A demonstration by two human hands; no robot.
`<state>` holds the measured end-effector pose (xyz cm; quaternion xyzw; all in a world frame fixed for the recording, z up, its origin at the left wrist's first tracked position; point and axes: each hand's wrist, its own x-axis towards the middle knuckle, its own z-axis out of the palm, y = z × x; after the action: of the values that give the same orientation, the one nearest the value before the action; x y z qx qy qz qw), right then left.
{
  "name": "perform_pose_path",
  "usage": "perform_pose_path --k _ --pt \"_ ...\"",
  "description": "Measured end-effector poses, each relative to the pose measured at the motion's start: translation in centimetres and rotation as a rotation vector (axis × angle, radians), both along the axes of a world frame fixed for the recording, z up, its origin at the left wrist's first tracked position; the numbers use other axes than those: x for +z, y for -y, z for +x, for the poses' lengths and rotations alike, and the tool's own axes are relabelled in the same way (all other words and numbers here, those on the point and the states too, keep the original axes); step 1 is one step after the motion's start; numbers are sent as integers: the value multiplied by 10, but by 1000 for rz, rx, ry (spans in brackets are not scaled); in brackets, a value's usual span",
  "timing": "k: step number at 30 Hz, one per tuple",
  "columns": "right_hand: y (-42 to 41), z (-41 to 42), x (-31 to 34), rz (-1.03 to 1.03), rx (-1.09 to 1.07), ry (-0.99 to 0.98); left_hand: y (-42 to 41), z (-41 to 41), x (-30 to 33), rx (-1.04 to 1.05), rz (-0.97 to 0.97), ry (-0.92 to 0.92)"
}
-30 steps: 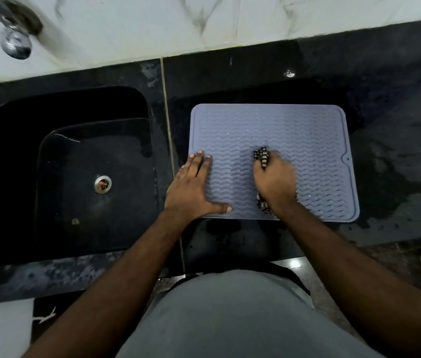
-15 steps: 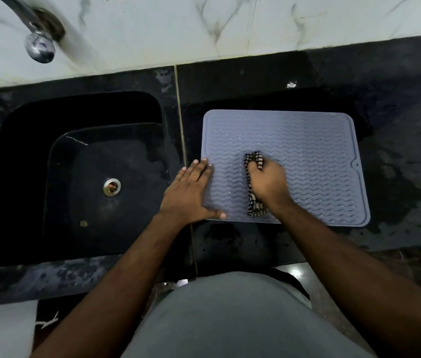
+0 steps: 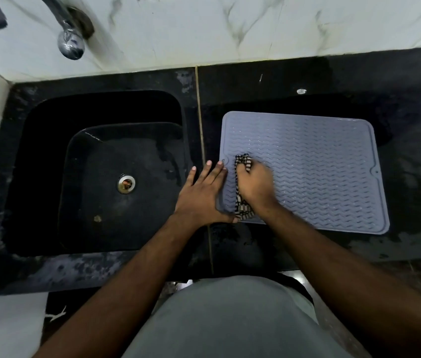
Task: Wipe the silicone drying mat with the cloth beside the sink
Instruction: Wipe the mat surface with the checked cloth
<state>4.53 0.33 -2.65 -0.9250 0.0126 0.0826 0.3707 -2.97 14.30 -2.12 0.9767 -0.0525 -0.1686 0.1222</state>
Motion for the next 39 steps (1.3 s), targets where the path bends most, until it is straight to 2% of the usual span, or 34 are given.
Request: perform_pose_path --k 4,10,14,18,20,21,24,25,28,32,35,37,39 --pt "5 3 -2 45 8 2 -10 -8 -1 40 -85 -29" --pt "-6 0 -1 -17 -24 29 -14 -19 -1 15 40 32" --pt "-35 -8 3 17 -24 -13 -11 -15 2 -22 109 66" --pt "-51 -13 7 88 -44 -127 -10 -22 -2 36 45 25" --pt "-49 -12 10 225 -113 -239 -13 -22 -1 24 51 17" --pt "-47 -11 13 360 -184 -320 -14 -22 0 14 61 23" --pt "-39 -15 27 988 -414 -762 -16 -28 0 -5 71 28" --pt "-35 -16 31 1106 -430 -852 -17 -30 0 8 54 20" --pt "-20 -17 32 1230 -376 -886 -19 -35 6 120 -54 0" --pt "16 -11 35 1233 -285 -840 -20 -30 12 222 -195 28" --pt "42 -7 37 1147 -250 -862 -13 -19 13 280 -323 106" --pt "57 -6 30 899 -238 -746 -4 -11 15 290 -373 164" --pt "74 -4 19 510 -170 -478 5 -6 15 265 -366 164"
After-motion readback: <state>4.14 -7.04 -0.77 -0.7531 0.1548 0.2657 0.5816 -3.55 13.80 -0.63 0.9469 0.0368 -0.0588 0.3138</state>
